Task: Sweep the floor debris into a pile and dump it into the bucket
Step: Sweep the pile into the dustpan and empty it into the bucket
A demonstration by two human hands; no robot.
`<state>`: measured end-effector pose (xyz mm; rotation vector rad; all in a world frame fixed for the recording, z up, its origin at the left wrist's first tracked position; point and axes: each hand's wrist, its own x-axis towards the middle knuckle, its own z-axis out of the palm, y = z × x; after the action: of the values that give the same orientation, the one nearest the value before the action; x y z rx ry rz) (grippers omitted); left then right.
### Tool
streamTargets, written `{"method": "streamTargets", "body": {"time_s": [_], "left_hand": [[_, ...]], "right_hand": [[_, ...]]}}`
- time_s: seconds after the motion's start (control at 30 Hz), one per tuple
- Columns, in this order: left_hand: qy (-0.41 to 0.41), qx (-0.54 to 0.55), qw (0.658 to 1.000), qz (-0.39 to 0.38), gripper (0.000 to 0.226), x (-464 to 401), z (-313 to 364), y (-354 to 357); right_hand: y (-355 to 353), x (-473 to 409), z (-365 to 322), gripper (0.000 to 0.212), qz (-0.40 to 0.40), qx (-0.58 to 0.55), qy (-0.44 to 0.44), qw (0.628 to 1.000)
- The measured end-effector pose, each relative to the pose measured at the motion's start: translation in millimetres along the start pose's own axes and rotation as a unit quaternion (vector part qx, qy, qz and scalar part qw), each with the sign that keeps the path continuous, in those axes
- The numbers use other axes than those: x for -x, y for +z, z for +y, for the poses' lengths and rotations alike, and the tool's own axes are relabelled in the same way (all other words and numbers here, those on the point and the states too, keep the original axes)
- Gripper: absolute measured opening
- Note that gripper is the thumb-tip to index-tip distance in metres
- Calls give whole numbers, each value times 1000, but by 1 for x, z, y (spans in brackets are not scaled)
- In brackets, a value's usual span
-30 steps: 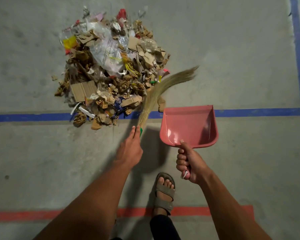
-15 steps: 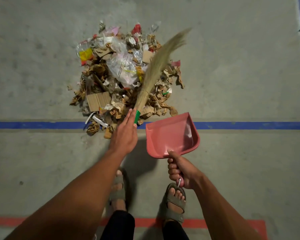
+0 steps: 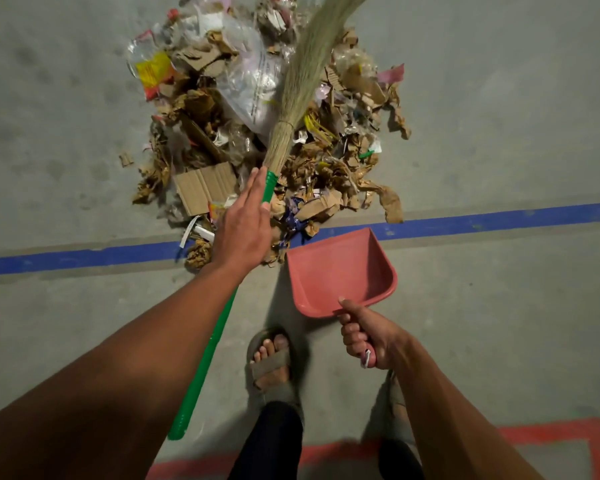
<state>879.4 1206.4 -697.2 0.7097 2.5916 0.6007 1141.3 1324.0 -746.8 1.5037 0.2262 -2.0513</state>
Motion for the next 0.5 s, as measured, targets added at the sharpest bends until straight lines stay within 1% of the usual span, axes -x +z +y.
{"method": "streamTargets", "body": {"time_s": [0.17, 0.3, 0.5], "left_hand": [[28, 17, 999, -16, 64, -8, -19, -7], [32, 10, 999, -19, 67, -29, -30, 0], [44, -20, 998, -30, 66, -68, -45, 21]], "right_hand": [[12, -14, -11, 46, 21, -1, -15, 1000], [14, -29, -27, 46, 7, 5, -20, 1000], [50, -58, -94, 45, 0, 79, -90, 993]]}}
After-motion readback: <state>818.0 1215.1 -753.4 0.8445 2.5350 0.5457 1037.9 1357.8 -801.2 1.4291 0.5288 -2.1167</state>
